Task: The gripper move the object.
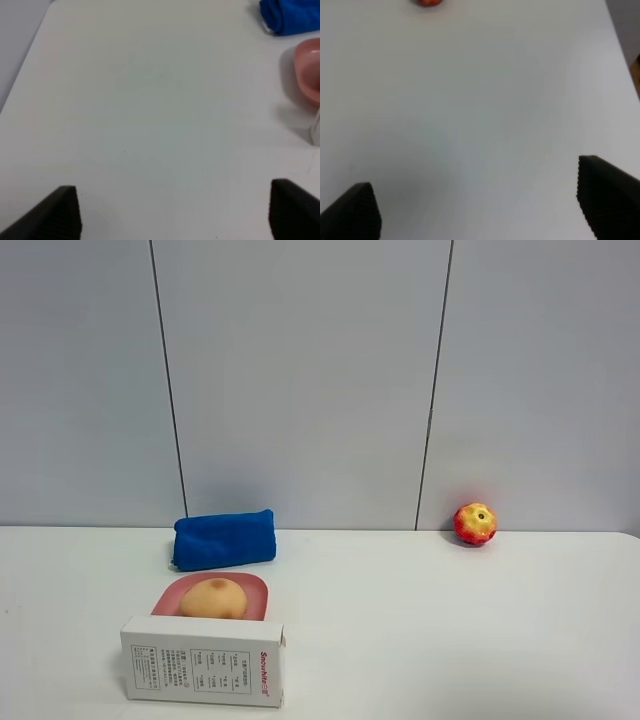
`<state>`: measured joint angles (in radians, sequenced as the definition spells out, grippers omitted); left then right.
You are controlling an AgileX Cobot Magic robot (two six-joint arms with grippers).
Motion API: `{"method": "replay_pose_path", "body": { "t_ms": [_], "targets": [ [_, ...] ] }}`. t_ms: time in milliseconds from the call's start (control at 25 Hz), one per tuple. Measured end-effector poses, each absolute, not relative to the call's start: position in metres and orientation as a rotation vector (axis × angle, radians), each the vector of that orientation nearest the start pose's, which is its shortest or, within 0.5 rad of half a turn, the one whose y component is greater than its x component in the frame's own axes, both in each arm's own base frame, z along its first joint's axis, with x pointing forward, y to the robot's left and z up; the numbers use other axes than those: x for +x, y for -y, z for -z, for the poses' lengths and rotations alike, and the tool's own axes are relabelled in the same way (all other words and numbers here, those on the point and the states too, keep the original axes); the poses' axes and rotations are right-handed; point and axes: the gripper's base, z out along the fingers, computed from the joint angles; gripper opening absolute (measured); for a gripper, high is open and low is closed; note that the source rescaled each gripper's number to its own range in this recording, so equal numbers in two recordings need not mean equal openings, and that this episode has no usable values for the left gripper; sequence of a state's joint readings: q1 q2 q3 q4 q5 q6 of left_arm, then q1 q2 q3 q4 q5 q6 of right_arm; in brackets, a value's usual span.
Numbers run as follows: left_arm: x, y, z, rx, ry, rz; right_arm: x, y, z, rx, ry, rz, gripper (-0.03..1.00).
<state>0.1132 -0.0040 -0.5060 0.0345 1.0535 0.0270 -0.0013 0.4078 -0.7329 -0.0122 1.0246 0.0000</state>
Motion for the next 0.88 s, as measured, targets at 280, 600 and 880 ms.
{"method": "replay_pose_path", "body": {
  "t_ms": [280, 600, 880],
  "targets": [
    [-0.006, -0.002, -0.280, -0.089, -2.027, -0.130, 0.008, -0.002, -0.305, 0.063, -2.064, -0.043, 0.90],
    [-0.006, -0.002, -0.280, -0.089, -2.027, -0.130, 0.003, -0.005, -0.275, 0.077, -2.093, -0.099, 0.90],
    [-0.006, -0.002, -0.280, -0.089, -2.027, -0.130, -0.002, -0.005, -0.275, 0.075, -2.057, -0.099, 0.90]
  ]
}}
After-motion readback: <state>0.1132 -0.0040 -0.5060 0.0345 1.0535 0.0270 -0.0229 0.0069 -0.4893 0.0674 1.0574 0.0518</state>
